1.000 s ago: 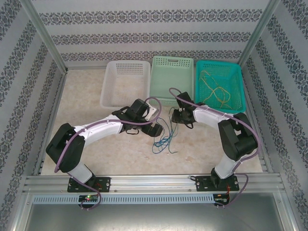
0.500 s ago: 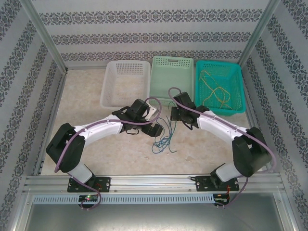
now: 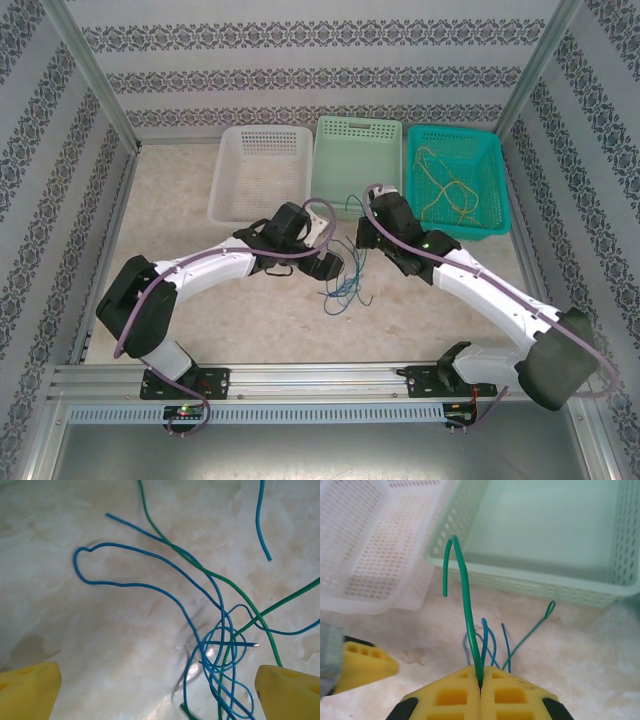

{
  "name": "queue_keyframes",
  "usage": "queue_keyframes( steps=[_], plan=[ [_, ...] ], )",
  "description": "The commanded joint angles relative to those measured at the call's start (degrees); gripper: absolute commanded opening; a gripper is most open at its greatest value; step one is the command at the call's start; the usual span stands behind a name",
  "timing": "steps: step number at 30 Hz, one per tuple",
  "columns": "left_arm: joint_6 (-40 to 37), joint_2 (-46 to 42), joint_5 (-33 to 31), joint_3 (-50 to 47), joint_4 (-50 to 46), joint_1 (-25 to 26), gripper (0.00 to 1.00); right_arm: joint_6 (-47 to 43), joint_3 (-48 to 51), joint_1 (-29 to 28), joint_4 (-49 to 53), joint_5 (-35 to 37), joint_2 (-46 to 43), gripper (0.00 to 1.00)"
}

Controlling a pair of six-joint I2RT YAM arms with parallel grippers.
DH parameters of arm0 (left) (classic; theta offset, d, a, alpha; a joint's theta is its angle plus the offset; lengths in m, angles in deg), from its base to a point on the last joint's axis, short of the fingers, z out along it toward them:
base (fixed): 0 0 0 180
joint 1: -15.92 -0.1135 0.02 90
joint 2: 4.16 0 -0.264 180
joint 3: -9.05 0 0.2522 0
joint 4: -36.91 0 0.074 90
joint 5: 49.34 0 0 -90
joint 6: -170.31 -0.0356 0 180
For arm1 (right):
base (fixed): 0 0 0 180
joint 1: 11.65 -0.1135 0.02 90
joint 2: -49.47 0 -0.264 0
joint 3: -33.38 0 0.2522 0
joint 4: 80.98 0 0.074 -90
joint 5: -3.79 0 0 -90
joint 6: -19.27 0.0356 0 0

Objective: Untangle the cables

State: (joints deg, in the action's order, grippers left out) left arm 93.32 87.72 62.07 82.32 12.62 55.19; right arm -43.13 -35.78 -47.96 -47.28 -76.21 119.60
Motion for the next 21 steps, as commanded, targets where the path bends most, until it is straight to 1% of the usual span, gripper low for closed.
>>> queue_keyframes(
  steps=[1, 3, 5, 9, 13, 17, 21],
  plan=[
    [3.2, -1.4, 9.1, 2.4, 8.5, -0.2, 1.00, -0.3, -1.6, -1.1, 1.9, 2.6, -0.2, 0.00],
    [3.7, -1.2, 10.9, 2.2, 10.0, 0.3, 1.00, 1.3, -1.0, -1.6, 1.3, 2.9, -0.1, 0.00],
    [3.6, -1.2, 11.3, 2.0, 10.2, 0.8, 1.00, 3.0, 0.1, -1.9, -0.4, 2.7, -0.2, 0.00],
    [3.7, -0.8, 15.3, 1.6, 11.7, 1.4, 0.99, 5.9, 1.8, -2.1, -3.1, 3.3, -0.4, 0.00],
    [4.3, 1.3, 15.5, 2.5, 11.7, 1.9, 0.95, 7.9, 1.7, -2.1, -4.6, 3.4, 0.0, 0.00],
    [4.5, 2.7, 17.7, 2.5, 12.8, 2.0, 0.92, 8.8, 0.8, -2.1, -4.0, 3.5, 0.1, 0.00],
    [3.6, 3.5, 17.0, 2.8, 11.5, 2.3, 0.89, 10.5, 1.1, -2.1, -4.8, 3.2, -0.3, 0.00]
  ],
)
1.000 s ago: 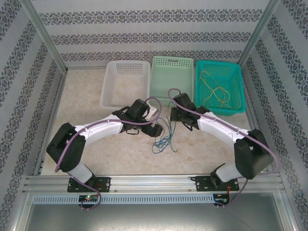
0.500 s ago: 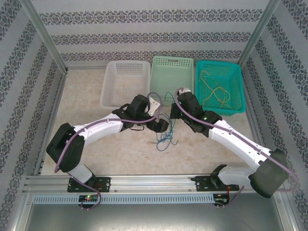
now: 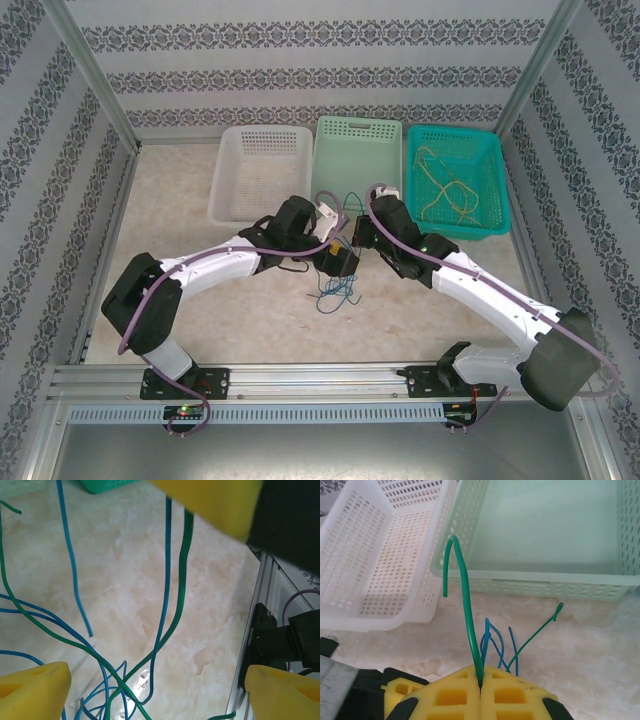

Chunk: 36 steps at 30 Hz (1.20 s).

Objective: Untangle the cables

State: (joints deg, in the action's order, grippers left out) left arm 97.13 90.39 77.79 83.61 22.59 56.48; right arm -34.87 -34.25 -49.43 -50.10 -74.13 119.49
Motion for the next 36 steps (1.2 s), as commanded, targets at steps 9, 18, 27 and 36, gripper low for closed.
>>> queue_keyframes(
  steps=[9, 18, 27, 36],
  plan=[
    [-1.5, 1.8, -0.4, 1.5, 0.1, 1.0, 0.36, 3.3, 1.1, -0.5, -1.4, 0.9, -1.8, 0.00],
    [-2.3, 1.3, -2.5, 1.8, -1.4, 0.8, 0.00, 4.3, 2.8, 0.6, 3.7, 2.0, -2.8, 0.17],
    [-3.3, -0.3, -4.2, 0.9, -3.6, 0.7, 0.00, 6.4, 6.7, 1.6, 5.7, 2.2, -3.1, 0.59],
    [-2.1, -2.2, -7.2, 0.8, -4.3, 0.1, 0.00, 9.9, 11.9, 1.9, 1.4, -1.8, 0.4, 0.53]
  ],
)
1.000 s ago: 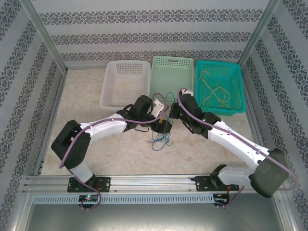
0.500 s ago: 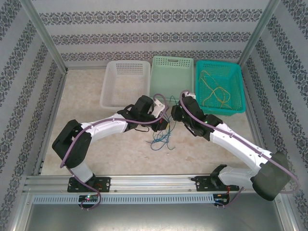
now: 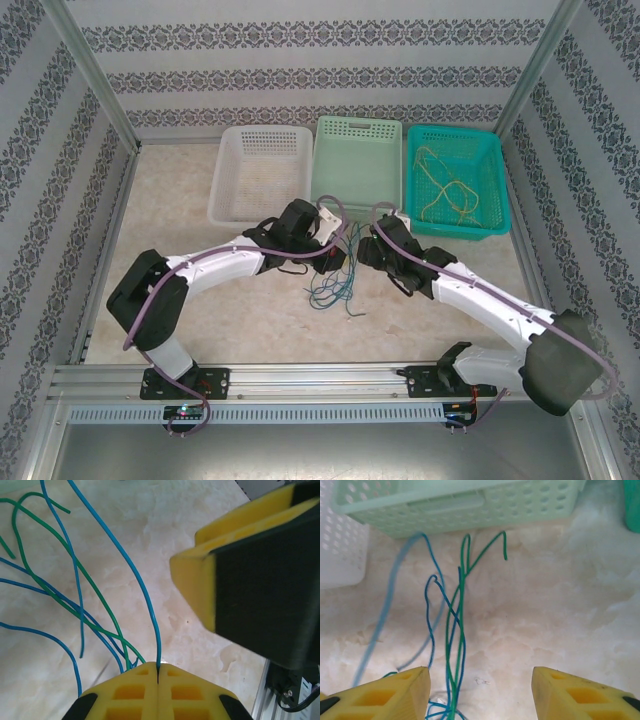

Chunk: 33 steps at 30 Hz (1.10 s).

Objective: Untangle the cables

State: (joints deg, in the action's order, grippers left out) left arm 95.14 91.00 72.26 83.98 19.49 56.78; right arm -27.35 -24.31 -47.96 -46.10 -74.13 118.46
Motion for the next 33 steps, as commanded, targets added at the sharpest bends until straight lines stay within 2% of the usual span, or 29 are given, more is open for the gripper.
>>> queue_keyframes(
  steps=[1, 12, 20, 24, 30, 33],
  plan=[
    [0.1, -3.2, -2.3, 0.3, -1.3, -0.4, 0.00, 2.9, 2.6, 0.4, -3.8, -2.1, 2.0, 0.52],
    [1.2, -7.7, -2.5, 0.6, -0.8, -0.9, 0.00, 6.9, 4.8, -0.4, -19.5, -7.5, 10.9, 0.59],
    [1.7, -8.3, -2.4, -0.9, -0.1, -1.0, 0.00, 8.1, 4.7, -0.6, -23.1, -8.4, 12.6, 0.58],
    [1.7, -9.4, -3.0, -1.4, 0.4, -1.0, 0.00, 8.2, 3.6, -0.4, -22.8, -8.6, 15.7, 0.51],
    [1.5, -14.2, -5.7, -0.6, -2.5, -2.5, 0.00, 10.0, 3.5, 0.0, -21.2, -6.8, 19.5, 0.36],
    [0.5, -17.7, -6.5, 1.5, -5.2, -2.9, 0.00, 9.9, 3.6, 0.2, -19.0, -5.0, 20.8, 0.19]
  ],
)
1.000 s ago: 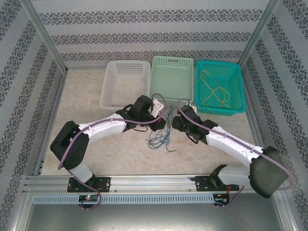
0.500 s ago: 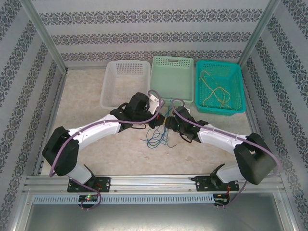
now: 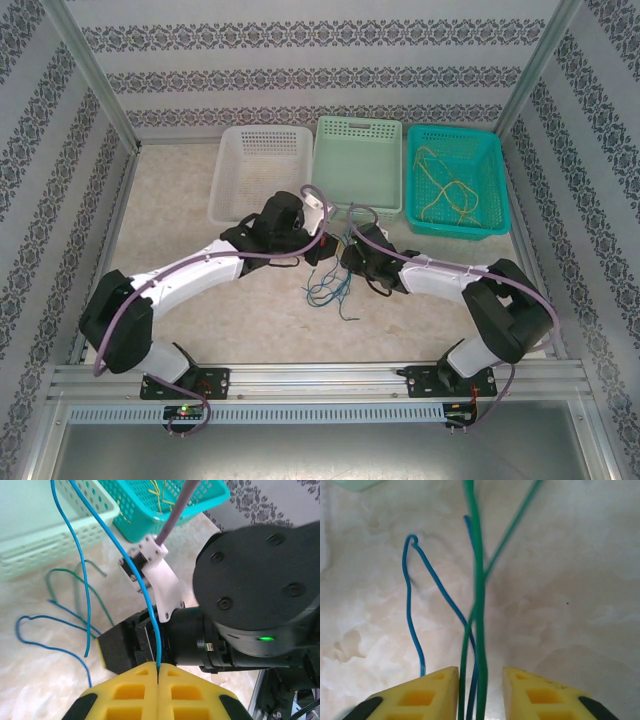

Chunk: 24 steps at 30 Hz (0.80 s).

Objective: Untangle the cables

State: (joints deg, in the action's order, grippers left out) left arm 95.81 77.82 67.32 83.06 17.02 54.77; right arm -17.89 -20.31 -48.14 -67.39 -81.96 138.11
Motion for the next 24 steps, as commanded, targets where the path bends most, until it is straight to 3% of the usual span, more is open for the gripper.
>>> queue_keyframes(
  steps=[1, 4, 6, 15, 24],
  plan=[
    [-0.6, -5.5, -2.2, 2.9, -3.4, -0.8, 0.00, 0.3, -0.5, 0.4, 3.0, 3.4, 1.6, 0.15],
    [-1.4, -9.0, -4.5, 4.1, -4.4, -1.1, 0.00, 0.4, -0.1, 0.3, 4.6, 4.1, 2.8, 0.11],
    [-1.6, -11.3, -5.8, 4.3, -4.4, -1.6, 0.00, 1.3, 1.0, 0.2, 3.7, 4.2, 2.9, 0.17],
    [-2.7, -15.8, -8.8, 8.5, -6.5, -2.7, 0.00, 1.7, 1.5, 0.2, 3.2, 5.2, 2.9, 0.22],
    [-5.2, -23.2, -14.3, 10.4, -9.4, -3.0, 0.00, 3.4, 2.3, 0.8, 4.9, 7.0, 3.8, 0.10]
  ],
)
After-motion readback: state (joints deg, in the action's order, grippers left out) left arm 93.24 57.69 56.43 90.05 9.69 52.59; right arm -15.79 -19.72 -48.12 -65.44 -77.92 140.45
